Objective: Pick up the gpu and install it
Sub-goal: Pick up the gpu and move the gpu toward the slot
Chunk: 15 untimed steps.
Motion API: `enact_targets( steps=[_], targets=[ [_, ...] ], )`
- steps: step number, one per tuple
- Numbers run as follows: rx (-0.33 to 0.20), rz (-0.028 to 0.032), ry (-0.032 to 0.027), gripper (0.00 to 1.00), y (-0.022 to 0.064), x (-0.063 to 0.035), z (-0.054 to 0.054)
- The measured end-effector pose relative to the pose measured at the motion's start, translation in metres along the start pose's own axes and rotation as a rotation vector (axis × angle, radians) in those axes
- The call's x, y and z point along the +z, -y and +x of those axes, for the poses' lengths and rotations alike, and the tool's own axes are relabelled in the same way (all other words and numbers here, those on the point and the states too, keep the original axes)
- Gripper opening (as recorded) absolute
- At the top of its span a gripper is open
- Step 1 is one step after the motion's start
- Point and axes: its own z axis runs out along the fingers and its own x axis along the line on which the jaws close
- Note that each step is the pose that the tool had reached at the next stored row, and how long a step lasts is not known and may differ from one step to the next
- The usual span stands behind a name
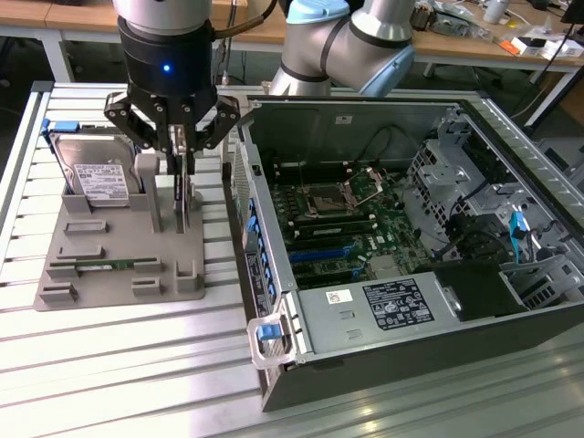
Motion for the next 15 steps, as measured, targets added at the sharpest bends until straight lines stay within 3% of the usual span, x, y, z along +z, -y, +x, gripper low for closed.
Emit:
enact_targets(
  steps=[6,15],
  targets=[
    [0.0,0.0,0.0,0.26,-0.0003,-0.0071,0.0],
    [0.0,0.0,0.0,0.26,-0.0012,-0.0287,-0.001]
  ],
)
